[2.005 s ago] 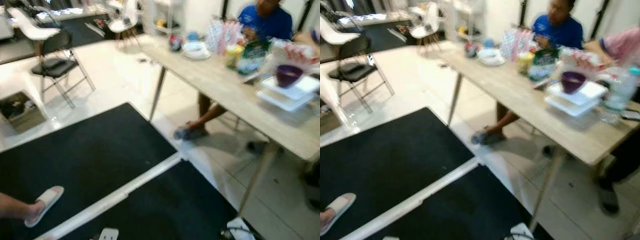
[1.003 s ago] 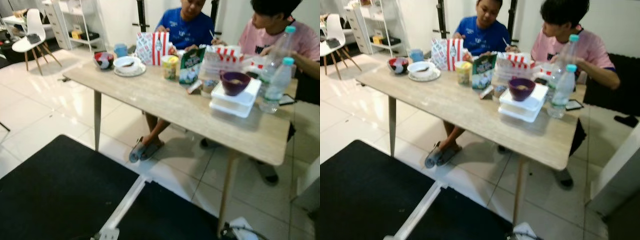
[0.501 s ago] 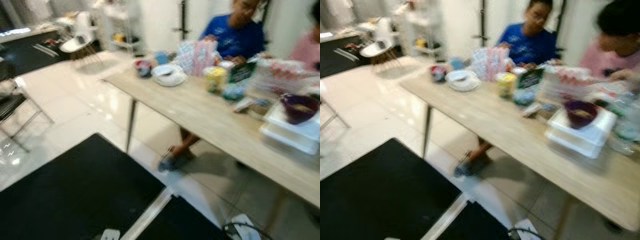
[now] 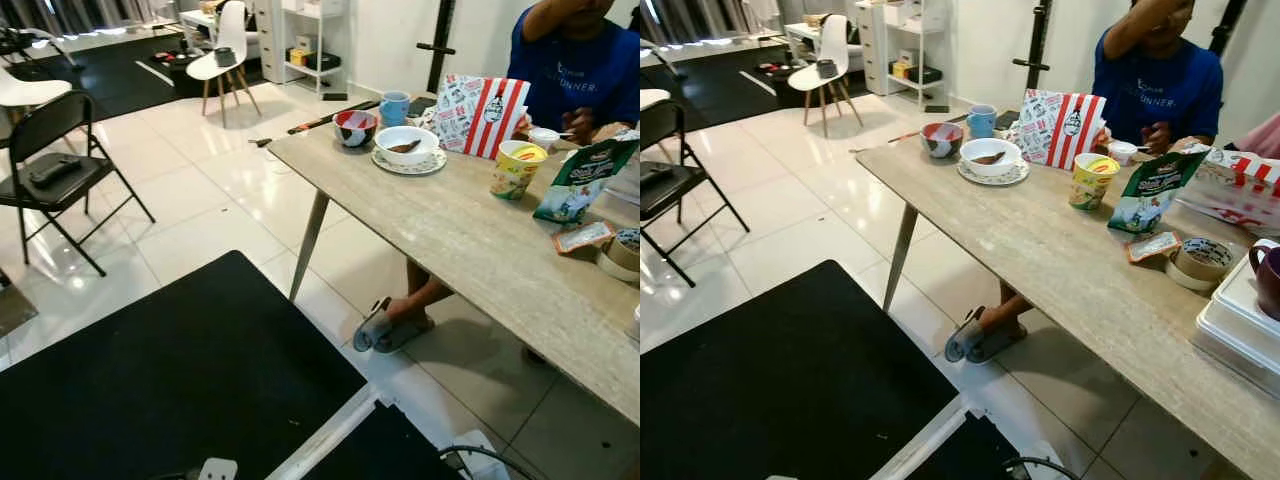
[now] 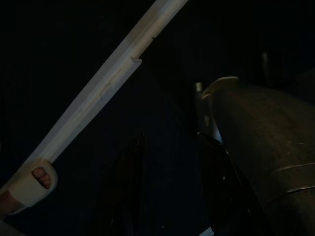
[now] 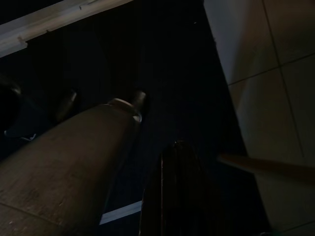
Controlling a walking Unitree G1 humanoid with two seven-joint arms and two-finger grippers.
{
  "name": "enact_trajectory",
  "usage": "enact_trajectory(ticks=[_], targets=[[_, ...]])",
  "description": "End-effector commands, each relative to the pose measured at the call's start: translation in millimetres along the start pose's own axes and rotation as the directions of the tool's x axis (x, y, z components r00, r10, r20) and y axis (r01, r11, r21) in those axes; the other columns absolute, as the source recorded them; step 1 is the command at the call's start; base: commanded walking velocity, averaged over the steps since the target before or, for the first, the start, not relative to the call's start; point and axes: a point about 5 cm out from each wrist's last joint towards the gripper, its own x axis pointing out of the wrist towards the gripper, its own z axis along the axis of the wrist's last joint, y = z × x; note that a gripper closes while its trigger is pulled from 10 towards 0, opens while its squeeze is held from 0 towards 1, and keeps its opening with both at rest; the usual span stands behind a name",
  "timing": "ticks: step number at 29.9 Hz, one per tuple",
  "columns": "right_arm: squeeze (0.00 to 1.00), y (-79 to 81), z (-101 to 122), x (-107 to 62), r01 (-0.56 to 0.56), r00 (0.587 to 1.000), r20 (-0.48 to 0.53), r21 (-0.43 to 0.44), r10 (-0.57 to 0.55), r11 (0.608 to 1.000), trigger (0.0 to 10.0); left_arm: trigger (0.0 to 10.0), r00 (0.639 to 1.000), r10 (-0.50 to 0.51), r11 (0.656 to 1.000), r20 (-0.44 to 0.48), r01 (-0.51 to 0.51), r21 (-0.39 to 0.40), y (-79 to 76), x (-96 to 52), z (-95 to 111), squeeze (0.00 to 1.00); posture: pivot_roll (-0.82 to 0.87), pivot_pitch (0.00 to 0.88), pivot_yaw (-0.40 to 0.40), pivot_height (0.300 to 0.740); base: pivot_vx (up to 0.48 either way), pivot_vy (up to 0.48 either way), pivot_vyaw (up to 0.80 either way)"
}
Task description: Restocking fridge
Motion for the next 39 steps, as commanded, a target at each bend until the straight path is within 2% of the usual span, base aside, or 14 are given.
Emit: enact_trajectory(ticks=[1, 6, 39], targets=[[0.00, 1.2, 0.5, 0.2, -0.002, 1.000, 0.006, 0.011, 0.002, 1.000, 10.0, 10.0, 1.000, 0.004, 1.000, -0.011, -0.004, 0.009, 2.6, -0.9, -3.6, 0.00, 0.01, 0.000, 0.037, 0.740, 0.000, 0.000, 0.00], [0.00, 1.4, 0.2, 0.2, -0.006, 1.000, 0.002, 0.012, 0.006, 1.000, 10.0, 10.0, 1.000, 0.010, 1.000, -0.011, -0.010, -0.007, 2.8, -1.0, -4.0, 0.00, 0.01, 0.000, 0.037, 0.740, 0.000, 0.000, -0.21], [0.00, 0.2, -2.0, 0.2, 0.020, 1.000, -0.023, -0.006, -0.020, 1.000, 10.0, 10.0, 1.000, 0.012, 1.000, -0.012, -0.012, 0.005, 3.2, -1.1, -4.5, 0.00, 0.01, 0.000, 0.034, 0.740, 0.000, 0.000, -0.79]])
